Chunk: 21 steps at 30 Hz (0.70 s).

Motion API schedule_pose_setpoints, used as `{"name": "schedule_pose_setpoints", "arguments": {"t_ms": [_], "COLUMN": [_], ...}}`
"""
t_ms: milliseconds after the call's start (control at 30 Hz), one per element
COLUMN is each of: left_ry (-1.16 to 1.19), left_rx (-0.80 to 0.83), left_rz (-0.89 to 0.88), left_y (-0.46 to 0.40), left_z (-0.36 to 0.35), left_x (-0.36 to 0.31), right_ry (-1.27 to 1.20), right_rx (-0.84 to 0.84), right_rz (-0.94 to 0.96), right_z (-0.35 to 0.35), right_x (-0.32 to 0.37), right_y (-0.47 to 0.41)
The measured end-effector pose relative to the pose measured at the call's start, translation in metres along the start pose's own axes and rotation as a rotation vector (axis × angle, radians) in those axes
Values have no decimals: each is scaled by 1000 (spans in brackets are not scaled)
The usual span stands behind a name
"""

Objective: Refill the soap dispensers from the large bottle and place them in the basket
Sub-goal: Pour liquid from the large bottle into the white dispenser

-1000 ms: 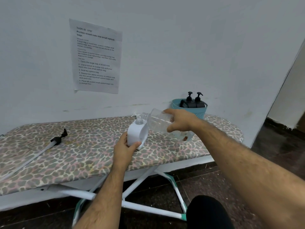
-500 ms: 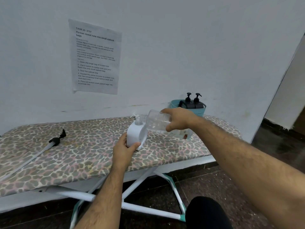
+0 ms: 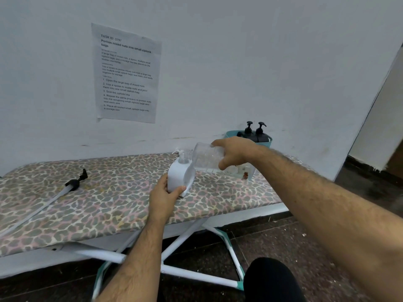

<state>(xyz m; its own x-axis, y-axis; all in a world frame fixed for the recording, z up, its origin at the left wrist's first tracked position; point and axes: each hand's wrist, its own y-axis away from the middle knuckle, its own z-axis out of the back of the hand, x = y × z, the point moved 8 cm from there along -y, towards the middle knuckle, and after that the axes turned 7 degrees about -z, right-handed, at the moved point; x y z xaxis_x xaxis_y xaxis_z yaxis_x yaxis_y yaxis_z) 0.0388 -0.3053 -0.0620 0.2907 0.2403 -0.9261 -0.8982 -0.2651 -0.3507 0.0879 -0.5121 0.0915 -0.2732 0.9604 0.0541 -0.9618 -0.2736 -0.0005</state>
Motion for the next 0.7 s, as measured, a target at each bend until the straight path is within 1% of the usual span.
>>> {"name": "schedule_pose_setpoints", "arguments": {"t_ms": [700], "left_ry": [-39], "left_rx": [-1], "left_rz": [2], "left_y": [1], "left_z": [1], "left_x": [-3], "right_ry": [68], "right_rx": [36], "right_rz": [-13], "right_z": [14], "right_x": [7], "right_y": [-2]}}
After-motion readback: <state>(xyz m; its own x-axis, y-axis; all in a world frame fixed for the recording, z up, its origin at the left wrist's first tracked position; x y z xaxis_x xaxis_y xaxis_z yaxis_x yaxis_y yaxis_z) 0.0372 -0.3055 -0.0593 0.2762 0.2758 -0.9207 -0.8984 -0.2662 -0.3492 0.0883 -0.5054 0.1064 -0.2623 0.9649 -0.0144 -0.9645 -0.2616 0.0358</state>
